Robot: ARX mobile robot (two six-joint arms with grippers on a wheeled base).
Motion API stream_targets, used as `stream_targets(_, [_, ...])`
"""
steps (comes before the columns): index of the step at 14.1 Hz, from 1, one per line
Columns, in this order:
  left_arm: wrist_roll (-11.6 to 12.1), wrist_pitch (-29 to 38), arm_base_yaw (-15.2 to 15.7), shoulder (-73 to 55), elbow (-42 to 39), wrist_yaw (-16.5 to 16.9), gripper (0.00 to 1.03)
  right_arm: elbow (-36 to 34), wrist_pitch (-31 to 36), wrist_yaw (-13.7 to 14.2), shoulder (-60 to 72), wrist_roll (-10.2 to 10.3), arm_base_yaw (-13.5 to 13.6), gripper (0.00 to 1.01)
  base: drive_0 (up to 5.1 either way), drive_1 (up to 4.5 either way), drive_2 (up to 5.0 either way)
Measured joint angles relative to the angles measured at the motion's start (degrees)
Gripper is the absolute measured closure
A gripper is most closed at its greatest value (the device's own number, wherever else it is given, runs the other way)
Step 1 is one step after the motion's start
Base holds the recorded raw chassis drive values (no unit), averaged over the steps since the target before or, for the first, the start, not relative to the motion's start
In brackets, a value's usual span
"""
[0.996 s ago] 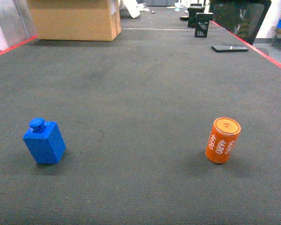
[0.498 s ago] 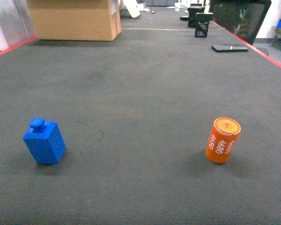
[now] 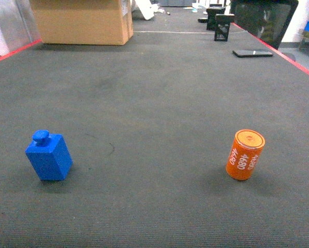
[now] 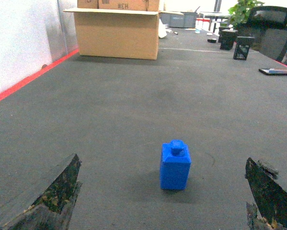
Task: Sort blue parts and orange caps into right shelf containers
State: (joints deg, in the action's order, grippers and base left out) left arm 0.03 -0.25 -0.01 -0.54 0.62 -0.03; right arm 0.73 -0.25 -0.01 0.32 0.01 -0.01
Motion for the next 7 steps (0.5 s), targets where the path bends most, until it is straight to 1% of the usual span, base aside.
stream_targets(7, [0.0,0.0,0.0,0.0,0.0,0.0,0.05,0.0,0.0,0.0,0.0,0.0,0.0,0.03,0.0,0.0,0.0])
